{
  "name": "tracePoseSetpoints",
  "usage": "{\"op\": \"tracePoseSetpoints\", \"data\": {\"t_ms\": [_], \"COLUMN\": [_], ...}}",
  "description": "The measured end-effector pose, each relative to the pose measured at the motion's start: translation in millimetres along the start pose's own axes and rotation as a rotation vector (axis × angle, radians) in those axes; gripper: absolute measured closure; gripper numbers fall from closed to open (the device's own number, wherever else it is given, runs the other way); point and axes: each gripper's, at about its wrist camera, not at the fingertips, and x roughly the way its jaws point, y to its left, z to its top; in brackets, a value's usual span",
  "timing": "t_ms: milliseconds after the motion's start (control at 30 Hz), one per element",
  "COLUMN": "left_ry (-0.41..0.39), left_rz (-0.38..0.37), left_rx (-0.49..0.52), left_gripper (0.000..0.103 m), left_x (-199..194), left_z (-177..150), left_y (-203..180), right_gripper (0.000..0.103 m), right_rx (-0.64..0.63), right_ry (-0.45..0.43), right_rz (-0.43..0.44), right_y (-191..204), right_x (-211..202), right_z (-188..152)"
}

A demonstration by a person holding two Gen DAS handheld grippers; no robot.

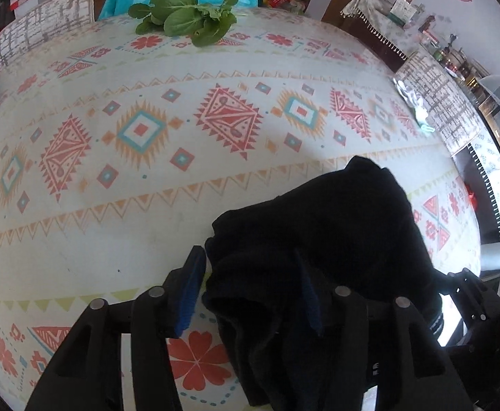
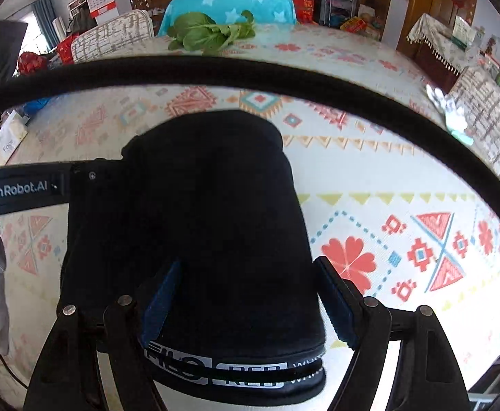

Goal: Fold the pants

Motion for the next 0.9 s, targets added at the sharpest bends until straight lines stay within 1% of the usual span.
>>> {"op": "tracePoseSetpoints", "data": {"t_ms": [33, 67, 133, 167, 267, 333, 433, 467, 533, 567, 600, 633, 667, 700, 733, 767, 800, 900], "left_ry": [0.007, 0.012, -0.007, -0.008, -0.014, -0.051, -0.103, -0.112, -0.122, -0.121, -0.116, -0.111, -0.098, -0.078, -0.047, -0.025, -0.012, 0.02], "left_rz": [-0.005, -0.023, -0.041, -0.043, -0.1, -0.107, -0.1, -0.107, -0.152, -0.17, -0.18, -0.182, -0.177, -0.171, -0.167, -0.163, -0.157, -0.131], "left_rx": [-0.006, -0.022, -0.052, -0.052, -0.085, -0.102, -0.101, -0.106, -0.125, -0.132, -0.132, -0.125, -0.112, -0.103, -0.1, -0.099, -0.097, -0.103], "left_gripper": [0.041, 0.039, 0.034, 0.033, 0.035, 0.035, 0.035, 0.035, 0.035, 0.035, 0.035, 0.035, 0.035, 0.036, 0.039, 0.039, 0.039, 0.039], "left_x": [6.5, 11.5, 13.3, 12.4, -0.7, -21.0, -51.0, -58.7, -67.8, -68.6, -68.2, -65.6, -60.1, -53.1, -43.4, -34.4, -27.6, -8.8], "left_z": [-3.5, -7.0, -10.5, -10.9, -8.7, -8.2, -11.6, -14.1, -21.3, -25.5, -30.7, -36.1, -40.8, -43.9, -47.0, -49.9, -52.2, -59.4], "left_y": [1.8, 4.5, 9.9, 10.7, 20.1, 25.7, 27.9, 27.8, 24.9, 22.6, 18.0, 13.2, 8.1, 4.4, 1.0, -1.2, -2.5, -2.9], "right_gripper": [0.017, 0.016, 0.007, 0.006, 0.006, 0.007, 0.007, 0.007, 0.007, 0.008, 0.016, 0.028, 0.034, 0.044, 0.046, 0.046, 0.046, 0.044], "right_rx": [0.017, 0.038, 0.07, 0.086, 0.097, 0.093, 0.103, 0.106, 0.101, 0.097, 0.094, 0.092, 0.093, 0.096, 0.093, 0.085, 0.079, 0.078], "right_ry": [0.015, 0.035, 0.049, 0.051, 0.054, 0.008, -0.068, -0.089, -0.108, -0.116, -0.117, -0.107, -0.086, -0.065, -0.041, -0.015, 0.001, 0.046], "right_rz": [0.014, 0.024, 0.037, 0.042, 0.072, 0.077, 0.065, 0.06, 0.057, 0.061, 0.074, 0.093, 0.129, 0.159, 0.178, 0.183, 0.168, 0.137], "right_y": [-3.3, -7.9, -15.1, -18.3, -22.9, -26.4, -39.2, -41.8, -40.4, -38.7, -36.6, -33.8, -28.7, -25.9, -21.4, -14.0, -7.5, -8.8], "right_x": [5.5, 12.9, 21.4, 22.0, 16.2, -3.9, -32.5, -39.1, -44.8, -45.0, -41.8, -37.5, -29.1, -21.2, -11.6, -2.0, 4.2, 28.3], "right_z": [-2.6, -4.6, -7.3, -7.7, -2.9, 4.0, 22.1, 29.3, 43.0, 50.3, 56.3, 61.3, 66.8, 69.3, 72.8, 72.3, 69.3, 65.8]}}
